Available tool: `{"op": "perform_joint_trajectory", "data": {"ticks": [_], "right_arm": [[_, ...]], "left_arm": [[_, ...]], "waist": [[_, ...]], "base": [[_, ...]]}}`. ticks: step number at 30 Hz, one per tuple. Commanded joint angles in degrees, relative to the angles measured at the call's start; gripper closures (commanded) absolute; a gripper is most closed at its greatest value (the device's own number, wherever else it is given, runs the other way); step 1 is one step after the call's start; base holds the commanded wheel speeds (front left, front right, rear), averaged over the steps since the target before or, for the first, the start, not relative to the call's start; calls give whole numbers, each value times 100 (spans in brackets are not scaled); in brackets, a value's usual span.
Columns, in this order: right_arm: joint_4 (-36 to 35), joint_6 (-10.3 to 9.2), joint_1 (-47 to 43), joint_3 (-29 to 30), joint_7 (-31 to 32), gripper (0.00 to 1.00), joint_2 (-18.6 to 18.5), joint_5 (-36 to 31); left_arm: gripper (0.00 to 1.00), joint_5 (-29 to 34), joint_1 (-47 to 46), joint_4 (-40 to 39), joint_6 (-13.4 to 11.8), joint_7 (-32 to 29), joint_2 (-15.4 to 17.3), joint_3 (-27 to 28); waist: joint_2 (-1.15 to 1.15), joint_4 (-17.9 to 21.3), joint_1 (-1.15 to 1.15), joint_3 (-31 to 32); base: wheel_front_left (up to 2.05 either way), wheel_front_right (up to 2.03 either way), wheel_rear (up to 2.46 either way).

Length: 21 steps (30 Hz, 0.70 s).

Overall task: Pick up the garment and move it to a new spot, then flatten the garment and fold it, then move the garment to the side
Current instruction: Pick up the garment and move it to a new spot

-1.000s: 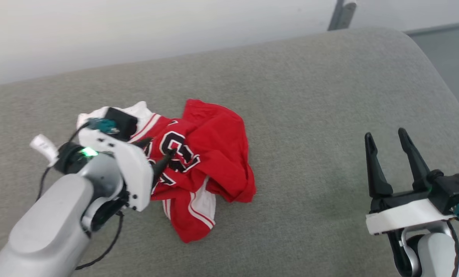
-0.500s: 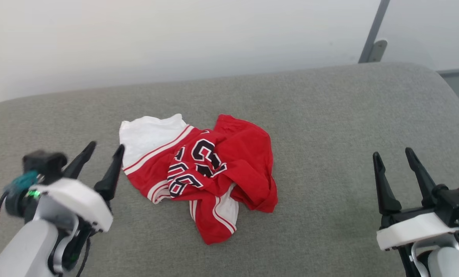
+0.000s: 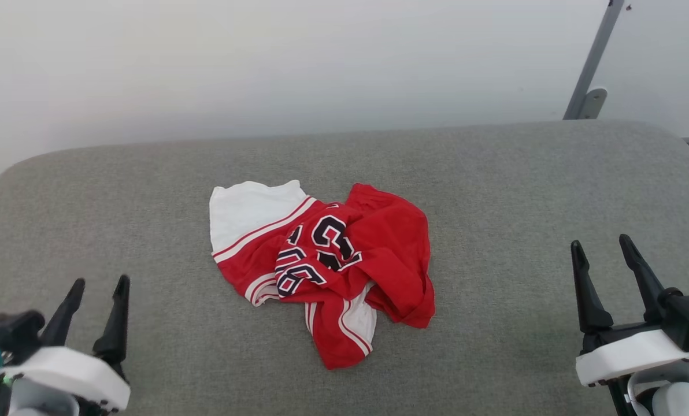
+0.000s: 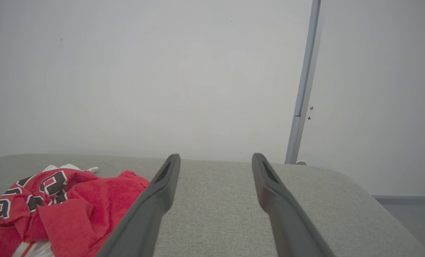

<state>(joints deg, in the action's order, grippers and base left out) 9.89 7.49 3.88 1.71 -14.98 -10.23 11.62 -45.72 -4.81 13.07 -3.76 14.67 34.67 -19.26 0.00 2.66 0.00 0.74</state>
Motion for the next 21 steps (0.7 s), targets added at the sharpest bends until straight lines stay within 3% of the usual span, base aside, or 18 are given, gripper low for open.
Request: {"op": "perform_joint_trajectory", "data": {"ticks": [1,6,13,21], "right_arm": [[5,0,-75,-1,-30,0,2,-1],[-24,0,-137,52,-30,0,20,12],[-42,0,-209,26,-30,0,23,38],[-48,0,-229,8,-30,0,55,57]], "left_arm": [[0,68,94,-53,28,43,0,75],[0,255,557,-280,29,57,-233,678],[0,625,1085,-486,235,57,-632,1422],[0,910,1215,-473,495,58,-889,1742]], "waist": [[0,-23,0,11],[0,-128,0,33],[0,-229,0,41],[0,-319,0,27]], "base": [[0,0,0],[0,0,0],[0,0,0],[0,0,0]]}}
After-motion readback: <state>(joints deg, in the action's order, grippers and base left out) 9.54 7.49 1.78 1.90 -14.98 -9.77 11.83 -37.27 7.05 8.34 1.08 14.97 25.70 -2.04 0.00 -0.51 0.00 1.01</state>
